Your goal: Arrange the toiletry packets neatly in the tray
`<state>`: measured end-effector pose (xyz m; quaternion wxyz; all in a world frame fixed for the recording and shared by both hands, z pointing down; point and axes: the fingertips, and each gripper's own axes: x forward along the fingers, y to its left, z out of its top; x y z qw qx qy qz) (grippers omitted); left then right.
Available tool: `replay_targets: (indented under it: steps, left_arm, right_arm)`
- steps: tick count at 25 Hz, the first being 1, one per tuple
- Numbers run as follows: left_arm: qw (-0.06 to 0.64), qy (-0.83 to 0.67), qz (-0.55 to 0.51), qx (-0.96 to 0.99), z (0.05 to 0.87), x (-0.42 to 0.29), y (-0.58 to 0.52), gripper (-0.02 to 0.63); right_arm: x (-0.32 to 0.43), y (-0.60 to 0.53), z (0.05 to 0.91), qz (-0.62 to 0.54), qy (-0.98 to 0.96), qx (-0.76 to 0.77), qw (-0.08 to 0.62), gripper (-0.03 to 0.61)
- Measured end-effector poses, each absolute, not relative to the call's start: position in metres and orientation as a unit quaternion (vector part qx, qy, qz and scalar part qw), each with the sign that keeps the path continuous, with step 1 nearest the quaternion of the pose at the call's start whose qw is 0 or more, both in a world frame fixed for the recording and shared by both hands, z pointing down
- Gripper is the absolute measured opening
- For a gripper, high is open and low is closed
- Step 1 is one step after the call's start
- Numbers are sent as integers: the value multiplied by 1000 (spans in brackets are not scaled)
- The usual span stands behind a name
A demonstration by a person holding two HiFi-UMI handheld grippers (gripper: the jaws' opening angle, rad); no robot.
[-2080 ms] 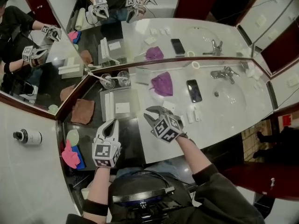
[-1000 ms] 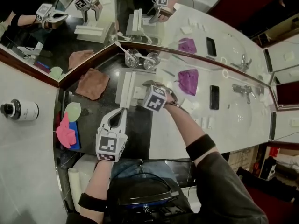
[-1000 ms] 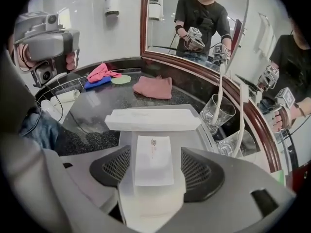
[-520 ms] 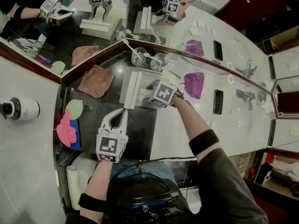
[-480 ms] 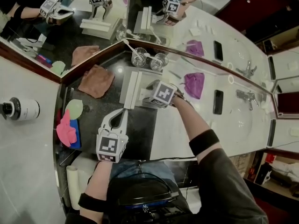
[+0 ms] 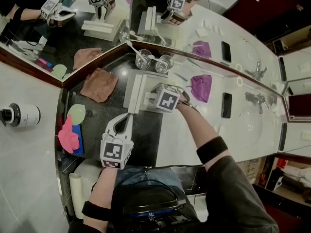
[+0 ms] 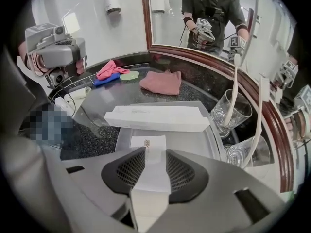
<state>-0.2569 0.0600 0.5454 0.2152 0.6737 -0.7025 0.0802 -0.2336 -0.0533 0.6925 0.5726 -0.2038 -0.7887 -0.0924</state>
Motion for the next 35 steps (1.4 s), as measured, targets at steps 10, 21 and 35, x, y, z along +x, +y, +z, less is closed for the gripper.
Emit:
replay_targets:
  steps: [10,21,35]
  left_arm:
    - [214,-701,80,676,541,-253,60,0]
    - [204,-701,81,679,529,-249,56,0]
    - [173,-698,97,688,500,-228,40,0]
  right_arm:
    - [-239,-62,678,-114,-809,-167,552,44]
    - [-237,-66,657,-123,-820,-149,539,19]
    - [-188,-81,583,-75,-877,-66,470,17]
